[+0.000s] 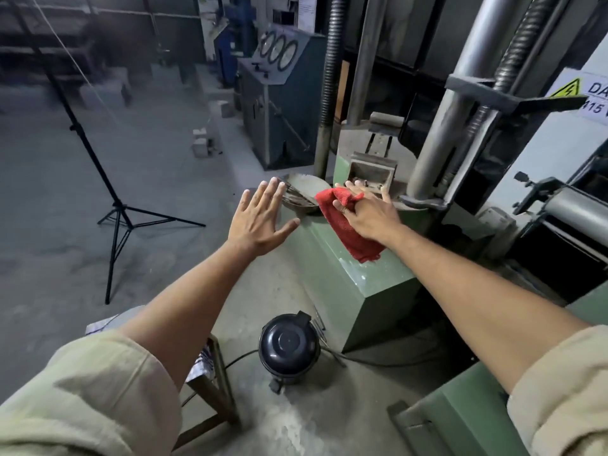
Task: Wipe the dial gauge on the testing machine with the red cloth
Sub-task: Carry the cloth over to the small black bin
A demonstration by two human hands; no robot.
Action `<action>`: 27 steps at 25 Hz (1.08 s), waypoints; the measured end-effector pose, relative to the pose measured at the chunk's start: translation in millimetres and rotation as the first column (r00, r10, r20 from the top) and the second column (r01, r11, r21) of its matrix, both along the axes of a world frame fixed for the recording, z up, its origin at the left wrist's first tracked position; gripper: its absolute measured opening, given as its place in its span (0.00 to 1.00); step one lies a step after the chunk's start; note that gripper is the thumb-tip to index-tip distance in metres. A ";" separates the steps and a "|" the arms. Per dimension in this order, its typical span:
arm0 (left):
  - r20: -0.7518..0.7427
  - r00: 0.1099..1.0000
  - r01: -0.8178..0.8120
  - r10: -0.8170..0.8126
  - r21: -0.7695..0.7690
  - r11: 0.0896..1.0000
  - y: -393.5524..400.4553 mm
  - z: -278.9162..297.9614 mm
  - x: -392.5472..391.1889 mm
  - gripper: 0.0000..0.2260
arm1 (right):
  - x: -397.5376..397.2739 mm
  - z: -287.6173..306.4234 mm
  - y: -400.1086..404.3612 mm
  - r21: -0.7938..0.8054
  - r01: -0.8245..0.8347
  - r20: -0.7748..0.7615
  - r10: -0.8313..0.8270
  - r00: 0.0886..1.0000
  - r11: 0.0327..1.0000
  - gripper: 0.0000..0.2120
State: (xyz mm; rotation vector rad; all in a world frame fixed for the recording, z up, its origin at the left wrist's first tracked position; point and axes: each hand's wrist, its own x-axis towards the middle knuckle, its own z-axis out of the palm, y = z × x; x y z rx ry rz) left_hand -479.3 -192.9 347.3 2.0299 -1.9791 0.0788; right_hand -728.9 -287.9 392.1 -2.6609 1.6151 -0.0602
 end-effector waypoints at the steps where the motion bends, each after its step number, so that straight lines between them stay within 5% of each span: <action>1: -0.003 1.000 -0.004 0.004 0.007 1.000 -4.4 -7.3 5.8 0.42 | 5.4 -6.2 -5.6 0.003 -0.001 -0.011 0.001 1.000 1.000 0.34; 17: 0.012 0.997 -0.075 0.074 0.074 0.994 -89.5 -76.1 95.0 0.42 | 111.0 -91.3 -99.7 0.065 -0.080 0.001 0.080 0.997 0.995 0.33; 27: -0.054 0.995 -0.068 0.082 0.229 0.971 -94.8 -187.6 119.0 0.42 | 140.1 -225.3 -75.0 0.408 0.021 0.009 -0.027 1.000 0.913 0.36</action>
